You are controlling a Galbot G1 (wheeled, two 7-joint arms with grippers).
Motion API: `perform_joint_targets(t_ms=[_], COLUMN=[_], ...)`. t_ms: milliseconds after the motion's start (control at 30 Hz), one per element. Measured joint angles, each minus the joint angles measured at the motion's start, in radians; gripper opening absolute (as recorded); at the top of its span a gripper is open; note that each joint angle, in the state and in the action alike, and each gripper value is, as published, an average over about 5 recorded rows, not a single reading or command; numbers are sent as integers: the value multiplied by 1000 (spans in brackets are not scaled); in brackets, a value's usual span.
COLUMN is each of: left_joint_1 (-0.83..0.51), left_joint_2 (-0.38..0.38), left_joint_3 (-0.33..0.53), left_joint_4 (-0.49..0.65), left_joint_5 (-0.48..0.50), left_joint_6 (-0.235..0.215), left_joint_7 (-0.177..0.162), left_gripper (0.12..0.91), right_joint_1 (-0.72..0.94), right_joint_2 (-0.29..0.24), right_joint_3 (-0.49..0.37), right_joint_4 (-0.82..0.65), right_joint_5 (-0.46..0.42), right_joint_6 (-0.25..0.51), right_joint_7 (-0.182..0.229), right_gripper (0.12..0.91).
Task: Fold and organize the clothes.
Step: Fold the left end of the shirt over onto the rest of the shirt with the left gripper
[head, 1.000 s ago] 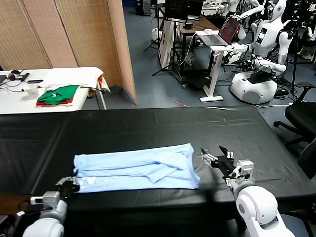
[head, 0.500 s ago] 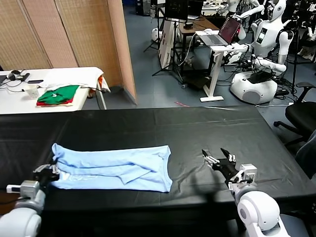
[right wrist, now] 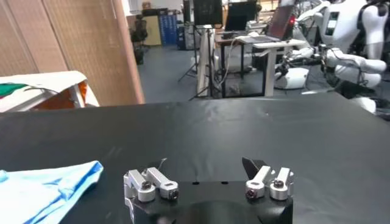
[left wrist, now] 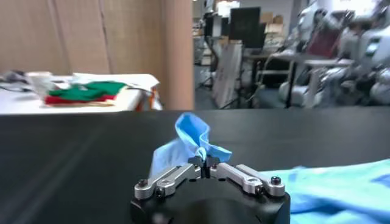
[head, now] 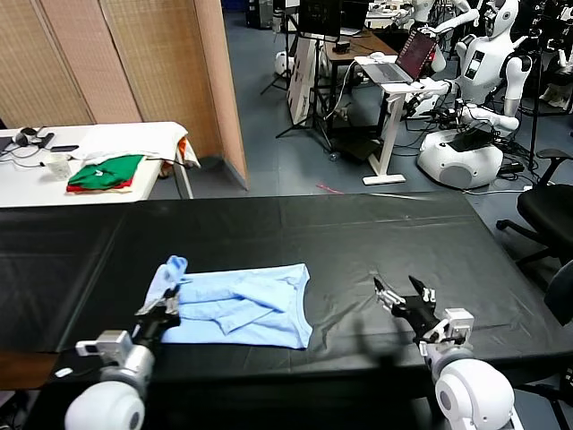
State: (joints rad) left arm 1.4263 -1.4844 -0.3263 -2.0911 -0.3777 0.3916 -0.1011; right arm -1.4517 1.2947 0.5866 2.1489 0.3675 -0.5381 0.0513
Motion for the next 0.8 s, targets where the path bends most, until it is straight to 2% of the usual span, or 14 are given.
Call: perform_joint_targets(t_ms=[233,667,700,800], left_joint_1=[-11,-26,-27,-28], left_joint_2=[-35,-81,-84,-93], left_joint_3=[34,54,56,65], left_joint_4=[1,74,78,84], left_joint_5=[-24,3,1,-21], left_joint_6=[12,-2,-6,-19], left_joint_7=[-2,-6,-4,8], left_gripper=[176,191,216,362], right_joint_1=[4,6,8,13], right_joint_2=[-1,-9,-14,-36], right_joint_3=[-3,-14,-18,-31], right_joint_4=[-9,-11,-12,-22], right_joint_5=[0,-3,-3,4], right_joint_6=[0,1,2,8], right_joint_7=[-1,-16,-22,-39], right_gripper=[907,907,907,907])
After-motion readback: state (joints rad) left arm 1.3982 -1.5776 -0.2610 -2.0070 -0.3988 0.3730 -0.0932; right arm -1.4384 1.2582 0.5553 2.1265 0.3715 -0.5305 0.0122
